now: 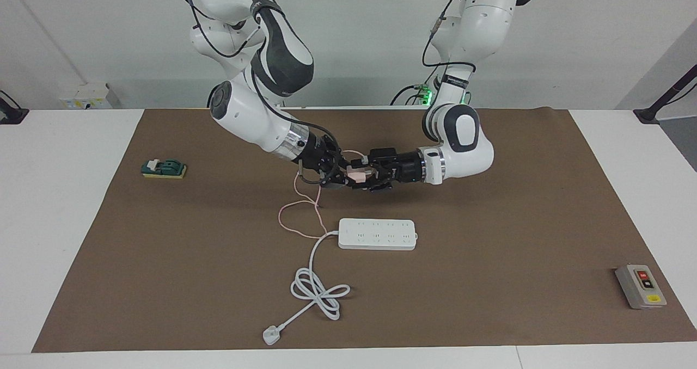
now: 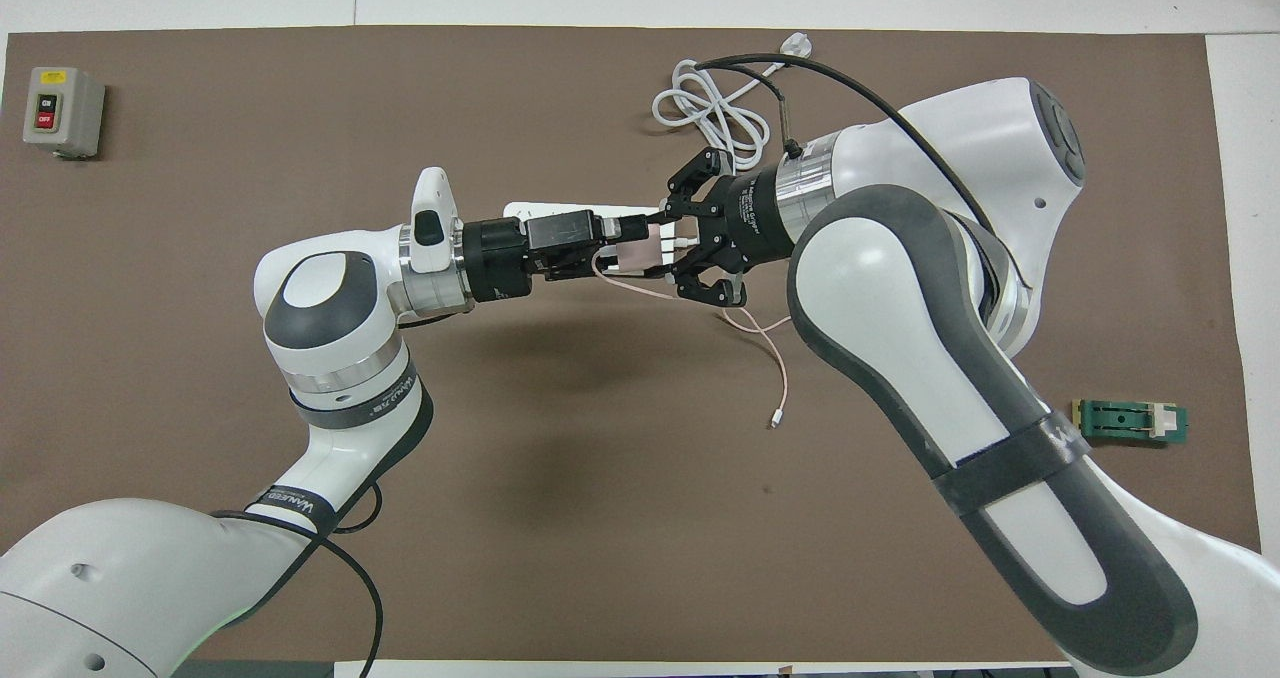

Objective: Plug charger into power strip

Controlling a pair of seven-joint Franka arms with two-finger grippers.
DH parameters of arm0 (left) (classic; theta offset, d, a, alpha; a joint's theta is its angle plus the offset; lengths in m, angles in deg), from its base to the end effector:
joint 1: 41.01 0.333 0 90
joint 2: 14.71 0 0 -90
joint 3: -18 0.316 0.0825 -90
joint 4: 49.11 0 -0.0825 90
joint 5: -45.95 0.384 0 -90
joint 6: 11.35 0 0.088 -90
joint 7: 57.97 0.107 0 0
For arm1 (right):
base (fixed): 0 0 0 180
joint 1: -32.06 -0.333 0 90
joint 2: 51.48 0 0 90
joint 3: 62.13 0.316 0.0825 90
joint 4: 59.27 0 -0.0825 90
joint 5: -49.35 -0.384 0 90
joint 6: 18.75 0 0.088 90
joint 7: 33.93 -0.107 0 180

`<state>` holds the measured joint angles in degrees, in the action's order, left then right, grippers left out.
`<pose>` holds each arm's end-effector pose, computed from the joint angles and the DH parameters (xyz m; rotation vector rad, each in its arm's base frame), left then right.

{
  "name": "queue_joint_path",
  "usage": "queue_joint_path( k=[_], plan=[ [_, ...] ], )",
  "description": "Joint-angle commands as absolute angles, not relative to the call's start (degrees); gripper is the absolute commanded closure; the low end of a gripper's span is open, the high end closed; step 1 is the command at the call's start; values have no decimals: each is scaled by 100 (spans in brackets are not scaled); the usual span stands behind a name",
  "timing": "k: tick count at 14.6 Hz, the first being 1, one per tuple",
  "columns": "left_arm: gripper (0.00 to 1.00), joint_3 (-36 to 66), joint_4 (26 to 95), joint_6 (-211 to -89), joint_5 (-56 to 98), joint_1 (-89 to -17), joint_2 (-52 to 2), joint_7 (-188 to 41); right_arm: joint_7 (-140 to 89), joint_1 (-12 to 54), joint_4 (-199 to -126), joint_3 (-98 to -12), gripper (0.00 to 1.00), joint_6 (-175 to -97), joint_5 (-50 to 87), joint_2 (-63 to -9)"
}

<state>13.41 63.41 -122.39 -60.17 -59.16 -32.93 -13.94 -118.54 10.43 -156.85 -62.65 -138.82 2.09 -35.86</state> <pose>0.5531 -0.2996 0.3572 1.5854 0.0481 0.0528 0.5992 0.2701 0.4582 -1.8521 1.7180 0.6814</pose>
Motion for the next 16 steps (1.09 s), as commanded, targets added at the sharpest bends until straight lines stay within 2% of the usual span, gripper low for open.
queue_joint_path(
  k=[1, 3, 5, 6, 7, 8, 9, 11, 15, 16],
  plan=[
    [0, 1352, 6374, -11989, -5961, -5762, -3317, -1262, -11743, 1044, -15683, -6266, 100, -13934, 75, -3584],
    [0, 1352, 6374, -12024, -5961, -5780, -3317, -1262, -11743, 1062, -15683, -6266, 100, -13934, 75, -3584],
    [10, 1352, 6365, -12059, -5961, -5806, -3326, -1262, -11743, 1071, -15683, -6266, 100, -13934, 57, -3575],
    [29, 1352, 6348, -12068, -5961, -5815, -3334, -1262, -11743, 1071, -15674, -6266, 100, -13934, 57, -3584],
    [40, 1352, 6330, -12086, -5961, -5824, -3343, -1253, -11751, 1071, -15674, -6266, 100, -13934, 57, -3584],
    [59, 1352, 6321, -12086, -5961, -5824, -3343, -1262, -11751, 1071, -15674, -6266, 100, -13934, 57, -3584],
    [69, 1352, 6321, -12086, -5961, -5832, -3343, -1262, -11751, 1071, -15674, -6266, 100, -13934, 48, -3575],
    [100, 1352, 6347, -12051, -5961, -5832, -3334, -1262, -11751, 1071, -15674, -6266, 100, -13942, 40, -3575],
    [100, 1352, 6339, -11998, -5926, -5832, -3334, -1253, -11769, 1062, -15674, -6266, 100, -13951, 40, -3575],
    [100, 1352, 6330, -11998, -5926, -5824, -3334, -1253, -11873, 1062, -15683, -6266, 80, -13977, 40, -3575]
  ],
)
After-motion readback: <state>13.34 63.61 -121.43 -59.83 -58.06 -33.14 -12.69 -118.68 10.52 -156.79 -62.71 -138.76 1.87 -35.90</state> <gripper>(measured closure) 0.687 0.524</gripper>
